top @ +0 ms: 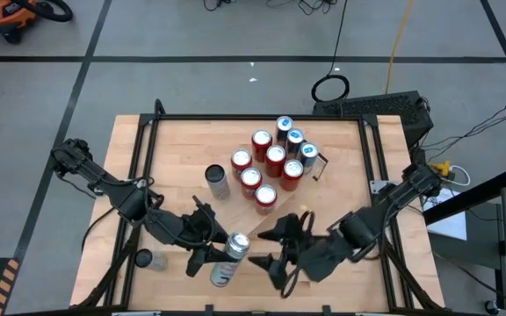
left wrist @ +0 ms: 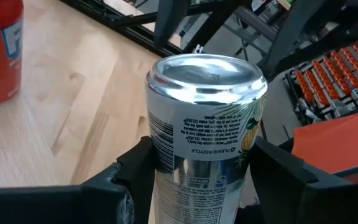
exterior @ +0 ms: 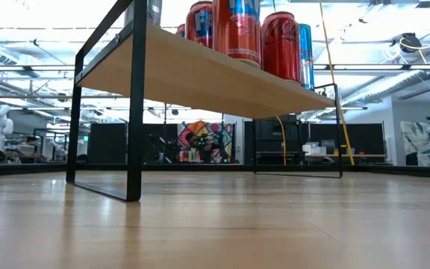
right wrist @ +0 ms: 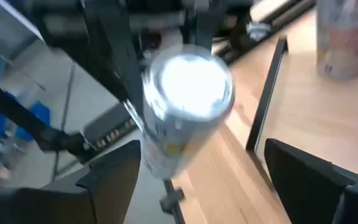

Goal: Place canned beverage on shelf
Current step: Put the right white soda can on the shelf

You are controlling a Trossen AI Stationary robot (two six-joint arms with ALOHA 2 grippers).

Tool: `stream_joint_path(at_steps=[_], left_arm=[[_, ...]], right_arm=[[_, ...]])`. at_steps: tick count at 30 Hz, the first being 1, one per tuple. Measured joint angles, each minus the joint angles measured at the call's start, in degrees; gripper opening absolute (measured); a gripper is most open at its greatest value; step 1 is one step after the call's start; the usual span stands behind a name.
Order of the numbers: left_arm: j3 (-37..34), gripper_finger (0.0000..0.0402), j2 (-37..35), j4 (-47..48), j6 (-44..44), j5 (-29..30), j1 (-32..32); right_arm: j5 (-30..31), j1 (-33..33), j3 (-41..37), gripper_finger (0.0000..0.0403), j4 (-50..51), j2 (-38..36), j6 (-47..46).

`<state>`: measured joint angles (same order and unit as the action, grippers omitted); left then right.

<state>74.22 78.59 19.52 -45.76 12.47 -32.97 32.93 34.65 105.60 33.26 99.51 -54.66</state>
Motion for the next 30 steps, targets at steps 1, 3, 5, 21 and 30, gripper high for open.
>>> stream_joint_path(at_steps=[1,3,5,21,30], left_arm=[[0.0,0.0209,0.0,0.0,0.0,-0.5,0.2],[0.0,0.0209,0.0,-0.5,0.3,-1.4,0.5],[0.0,0.0208,0.0,-1.4,1.2,-1.8,0.6],[0.0,0.0208,0.0,-6.0,4.3,-1.7,1.5],[0.0,0.0224,0.0,-8.8,4.6,-1.7,1.5]], right_arm=[[-0.2,0.0,0.0,0.032,0.3,0.8,-0.1],[-2.1,0.1,0.0,0.032,0.0,2.0,-0.2],[-4.1,-0.5,0.0,0.032,-0.5,2.8,-0.6],[-13.0,-6.2,0.0,0.0321,-10.4,3.9,7.7],[-15.7,-6.8,0.0,0.0278,-12.3,3.9,10.8]])
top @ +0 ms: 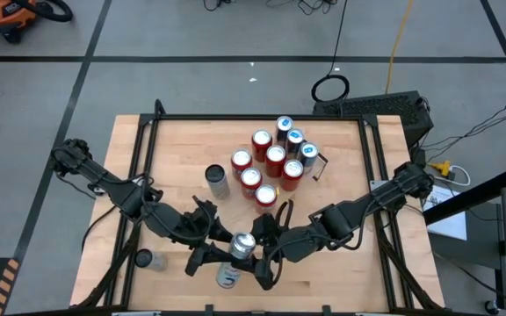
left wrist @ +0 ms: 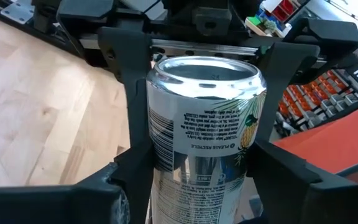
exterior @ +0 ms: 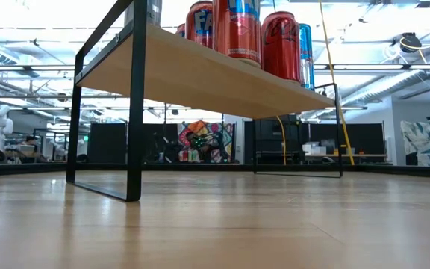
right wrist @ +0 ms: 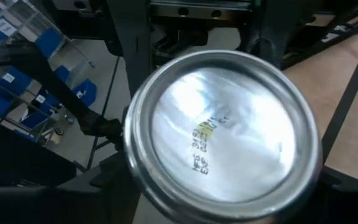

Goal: Place canned beverage on shelf
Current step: Put the right white soda can on the shelf

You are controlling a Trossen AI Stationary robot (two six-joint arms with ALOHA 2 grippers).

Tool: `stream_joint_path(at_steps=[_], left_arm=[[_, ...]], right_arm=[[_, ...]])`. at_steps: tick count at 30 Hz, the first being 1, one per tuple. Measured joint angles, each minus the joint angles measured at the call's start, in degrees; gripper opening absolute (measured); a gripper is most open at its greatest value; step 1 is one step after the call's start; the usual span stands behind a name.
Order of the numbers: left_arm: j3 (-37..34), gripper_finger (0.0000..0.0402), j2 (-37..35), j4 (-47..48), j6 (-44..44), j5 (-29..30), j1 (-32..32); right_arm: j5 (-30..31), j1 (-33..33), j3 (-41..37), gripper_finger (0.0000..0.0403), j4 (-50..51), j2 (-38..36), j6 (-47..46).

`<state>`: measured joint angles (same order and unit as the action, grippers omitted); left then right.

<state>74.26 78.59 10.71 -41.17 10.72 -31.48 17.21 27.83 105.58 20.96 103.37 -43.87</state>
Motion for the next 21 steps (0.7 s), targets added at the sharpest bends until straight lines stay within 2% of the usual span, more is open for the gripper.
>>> stream_joint_path(at_steps=[5,8,16,21], left_arm=[[0.0,0.025,0.0,-0.1,0.0,0.4,0.0],[0.0,0.0266,-0.1,-0.1,-0.3,0.4,0.0],[0.0,0.0332,-3.7,1.1,-0.5,0.4,0.0],[0.2,0.0364,-7.7,1.6,0.2,3.8,0.0]], right_arm=[[0.0,0.0,0.0,0.0235,-0.2,0.0,1.3],[0.0,0.0,0.0,0.0222,-0.2,0.0,2.0],[0.7,-0.1,0.0,0.023,-3.0,-0.7,4.9],[0.5,-0.5,-0.2,0.0227,-3.6,-1.5,6.6]])
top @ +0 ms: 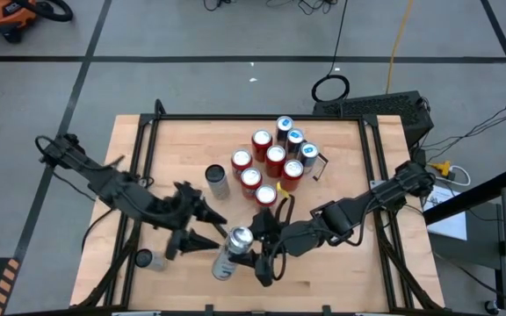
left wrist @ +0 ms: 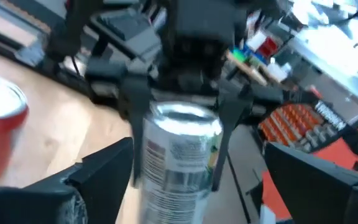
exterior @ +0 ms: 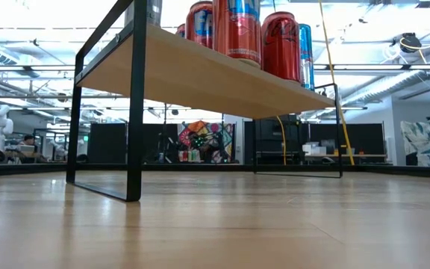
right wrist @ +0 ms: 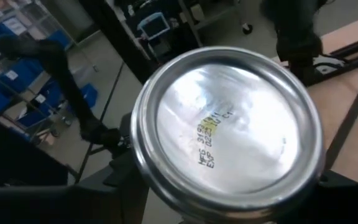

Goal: Place canned beverage on shelf
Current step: Put the right white soda can on the shelf

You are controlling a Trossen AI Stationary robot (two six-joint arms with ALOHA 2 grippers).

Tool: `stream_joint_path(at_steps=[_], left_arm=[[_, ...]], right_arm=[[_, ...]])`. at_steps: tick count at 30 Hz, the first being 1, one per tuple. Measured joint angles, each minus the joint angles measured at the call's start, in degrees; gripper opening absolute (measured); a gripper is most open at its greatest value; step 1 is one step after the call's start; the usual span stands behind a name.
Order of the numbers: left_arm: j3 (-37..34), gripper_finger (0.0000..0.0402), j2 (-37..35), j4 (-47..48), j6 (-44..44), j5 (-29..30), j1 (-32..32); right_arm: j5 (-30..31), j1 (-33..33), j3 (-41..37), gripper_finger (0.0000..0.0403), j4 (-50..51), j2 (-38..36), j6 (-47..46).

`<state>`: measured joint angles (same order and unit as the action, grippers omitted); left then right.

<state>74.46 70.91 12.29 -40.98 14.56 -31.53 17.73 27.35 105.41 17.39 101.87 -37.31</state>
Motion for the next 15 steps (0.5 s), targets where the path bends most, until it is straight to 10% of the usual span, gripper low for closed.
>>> stream_joint_path(at_steps=[15], left_arm=[[0.0,0.0371,-7.9,-1.8,11.7,14.6,-2.2]], right_arm=[[0.1,-1.9,0.1,0.0229,-11.8,-5.0,6.1]])
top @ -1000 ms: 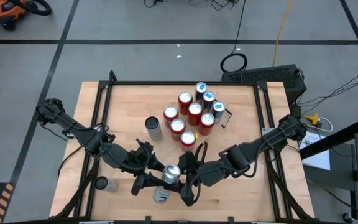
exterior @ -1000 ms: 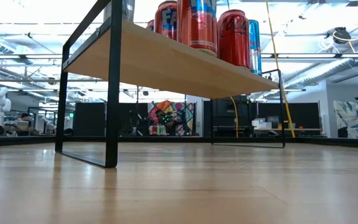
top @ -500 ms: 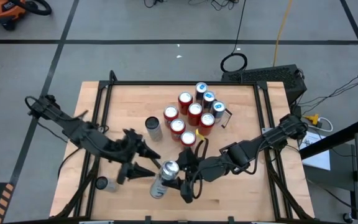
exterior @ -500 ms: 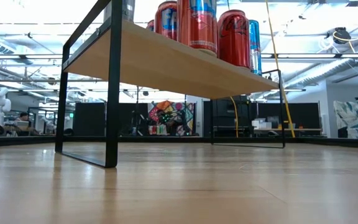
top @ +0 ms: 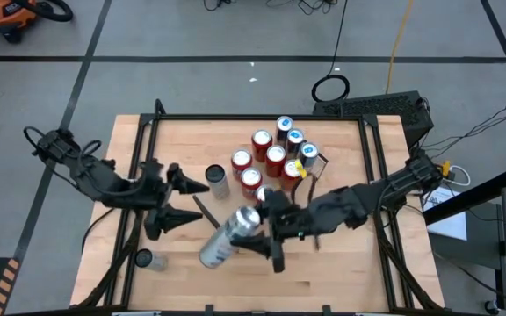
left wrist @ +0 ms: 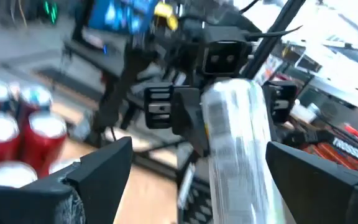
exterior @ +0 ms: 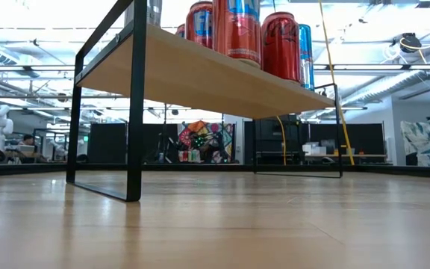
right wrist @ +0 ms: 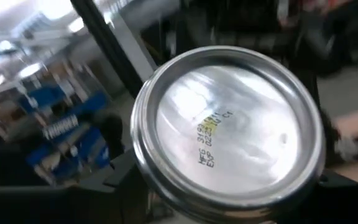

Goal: Place canned beverage on shelf
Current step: Put the right white soda can on the shelf

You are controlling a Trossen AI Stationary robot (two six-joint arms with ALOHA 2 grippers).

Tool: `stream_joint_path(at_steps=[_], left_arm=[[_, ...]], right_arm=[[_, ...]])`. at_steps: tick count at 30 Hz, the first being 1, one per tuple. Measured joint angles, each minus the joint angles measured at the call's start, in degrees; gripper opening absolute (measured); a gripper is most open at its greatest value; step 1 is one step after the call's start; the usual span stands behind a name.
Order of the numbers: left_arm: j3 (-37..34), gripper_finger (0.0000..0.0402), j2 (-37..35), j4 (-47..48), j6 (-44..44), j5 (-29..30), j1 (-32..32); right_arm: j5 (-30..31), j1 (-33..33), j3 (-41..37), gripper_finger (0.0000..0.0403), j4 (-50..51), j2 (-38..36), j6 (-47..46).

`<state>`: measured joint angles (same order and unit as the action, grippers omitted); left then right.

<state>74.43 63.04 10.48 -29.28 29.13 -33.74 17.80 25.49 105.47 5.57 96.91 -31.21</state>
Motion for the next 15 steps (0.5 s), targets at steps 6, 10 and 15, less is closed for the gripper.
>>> stream_joint_path(at_steps=[6,10,15], left_arm=[[-0.1,0.0371,-0.1,-13.7,15.1,4.2,-1.7],[-0.1,0.0371,-0.1,-23.0,23.9,4.5,-1.7],[-0.1,0.0371,-0.1,-32.1,32.6,4.5,-1.6]], right_arm=[[0.3,-1.5,0.0,0.0229,-10.1,-1.0,7.4],[0.0,-2.7,0.0,0.023,-17.9,-1.5,11.9],[0.3,-4.7,0.0,0.023,-27.3,-1.6,17.1]])
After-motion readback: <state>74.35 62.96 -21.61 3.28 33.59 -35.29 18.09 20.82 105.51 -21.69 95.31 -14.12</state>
